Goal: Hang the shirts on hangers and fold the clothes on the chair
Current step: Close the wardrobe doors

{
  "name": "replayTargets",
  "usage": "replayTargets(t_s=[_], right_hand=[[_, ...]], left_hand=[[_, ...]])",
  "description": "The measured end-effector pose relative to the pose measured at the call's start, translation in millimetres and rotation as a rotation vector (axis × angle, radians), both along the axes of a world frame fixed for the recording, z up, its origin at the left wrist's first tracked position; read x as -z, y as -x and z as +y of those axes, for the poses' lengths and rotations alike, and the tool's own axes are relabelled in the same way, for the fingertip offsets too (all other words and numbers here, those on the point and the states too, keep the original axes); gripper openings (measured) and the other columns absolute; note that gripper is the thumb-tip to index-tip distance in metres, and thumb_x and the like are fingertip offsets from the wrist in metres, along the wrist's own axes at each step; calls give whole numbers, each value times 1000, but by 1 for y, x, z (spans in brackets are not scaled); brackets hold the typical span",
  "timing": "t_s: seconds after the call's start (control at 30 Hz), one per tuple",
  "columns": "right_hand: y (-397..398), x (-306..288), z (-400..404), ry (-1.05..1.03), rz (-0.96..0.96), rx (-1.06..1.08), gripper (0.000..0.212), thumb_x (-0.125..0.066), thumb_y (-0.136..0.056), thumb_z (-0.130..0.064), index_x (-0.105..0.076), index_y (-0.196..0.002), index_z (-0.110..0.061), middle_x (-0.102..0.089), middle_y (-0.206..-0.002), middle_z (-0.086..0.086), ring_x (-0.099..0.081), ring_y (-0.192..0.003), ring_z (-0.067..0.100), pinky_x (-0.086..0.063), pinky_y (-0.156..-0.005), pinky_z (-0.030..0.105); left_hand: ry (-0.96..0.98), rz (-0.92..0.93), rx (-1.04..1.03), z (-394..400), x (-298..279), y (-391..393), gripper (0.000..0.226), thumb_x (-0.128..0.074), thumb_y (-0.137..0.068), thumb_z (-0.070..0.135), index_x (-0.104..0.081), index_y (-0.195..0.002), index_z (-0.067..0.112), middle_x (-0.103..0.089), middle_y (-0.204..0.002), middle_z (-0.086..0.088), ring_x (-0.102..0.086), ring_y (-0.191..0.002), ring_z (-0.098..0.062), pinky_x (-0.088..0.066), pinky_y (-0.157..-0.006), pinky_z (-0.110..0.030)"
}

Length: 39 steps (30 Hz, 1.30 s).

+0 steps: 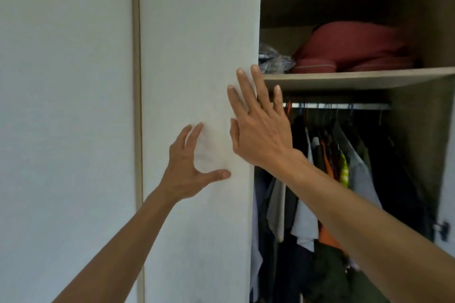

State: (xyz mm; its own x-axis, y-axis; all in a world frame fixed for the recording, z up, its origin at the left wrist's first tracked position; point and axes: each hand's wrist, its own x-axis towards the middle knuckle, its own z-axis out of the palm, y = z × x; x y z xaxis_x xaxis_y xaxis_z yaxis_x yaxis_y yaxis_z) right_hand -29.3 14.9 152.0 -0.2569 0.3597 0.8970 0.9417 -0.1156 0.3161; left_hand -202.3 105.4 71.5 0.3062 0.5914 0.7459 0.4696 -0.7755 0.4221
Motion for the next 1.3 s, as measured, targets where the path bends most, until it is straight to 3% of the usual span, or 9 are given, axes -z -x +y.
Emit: replayTargets(t_s=[0.13, 0.23, 0.5, 0.77, 0.87, 0.97, 1.13, 1.3], right_hand=[[-43, 0, 31, 50, 17, 71, 69, -33, -101, -39, -8, -161, -14, 10, -168, 9, 15, -154, 27, -12, -119, 65], [-70, 2, 51, 92, 37, 92, 67, -27, -103, -41, -4, -161, -16, 13, -168, 7, 17, -153, 25, -13, -120, 64], [-123, -8, 99, 205, 42, 130, 68, -18, -104, -48, 12, -159, -22, 26, -165, 1, 28, -150, 22, -6, -121, 63], [-132, -5, 110, 192, 34, 90, 68, -21, -104, -46, 10, -160, -22, 24, -166, 1, 26, -151, 23, -5, -122, 61], [-123, -10, 100, 280, 42, 106, 67, -26, -105, -40, 8, -160, -21, 24, -165, 1, 28, -150, 22, -3, -123, 59], [-114, -11, 78, 411, 75, 108, 67, -37, -104, -30, -3, -160, -18, 16, -167, 1, 21, -152, 20, -5, -123, 59], [-111, 7, 13, 567, 321, 56, 53, -50, -100, -25, -37, -151, -17, -31, -160, 4, -21, -150, 25, -28, -116, 55], [-128, 23, -65, 596, 434, 135, 44, -51, -97, -22, -48, -141, -15, -48, -142, 9, -44, -131, 33, -47, -97, 53]], left_hand=[[-176, 192, -118, 32, -15, -42, 134, -48, -52, 100, 14, -155, 40, 24, -164, 10, 18, -152, -20, -8, -122, -56], [-234, 322, -182, 45, -30, -68, 139, -56, -54, 94, 24, -152, 38, 36, -158, 9, 30, -148, -22, -4, -120, -62], [-202, 362, -284, 84, -36, -119, 142, -64, -57, 87, 31, -149, 37, 43, -155, 6, 36, -145, -26, -1, -119, -64], [-196, 374, -322, 91, -35, -122, 140, -67, -59, 84, 33, -147, 40, 44, -154, 9, 38, -144, -24, -1, -117, -64], [-177, 347, -363, 85, -33, -124, 138, -69, -61, 81, 29, -149, 41, 38, -157, 8, 31, -147, -25, -10, -118, -61], [-120, 315, -397, 70, -29, -125, 121, -73, -75, 63, 14, -155, 41, 21, -164, 7, 13, -153, -28, -32, -112, -58], [6, 233, -261, 33, -22, -128, 80, -72, -87, 41, -29, -154, 25, -25, -161, -4, -34, -141, -32, -43, -106, -54], [70, 176, -42, -24, 0, -152, 74, -73, -87, 36, -37, -150, 20, -35, -153, -9, -43, -134, -32, -44, -105, -51]])
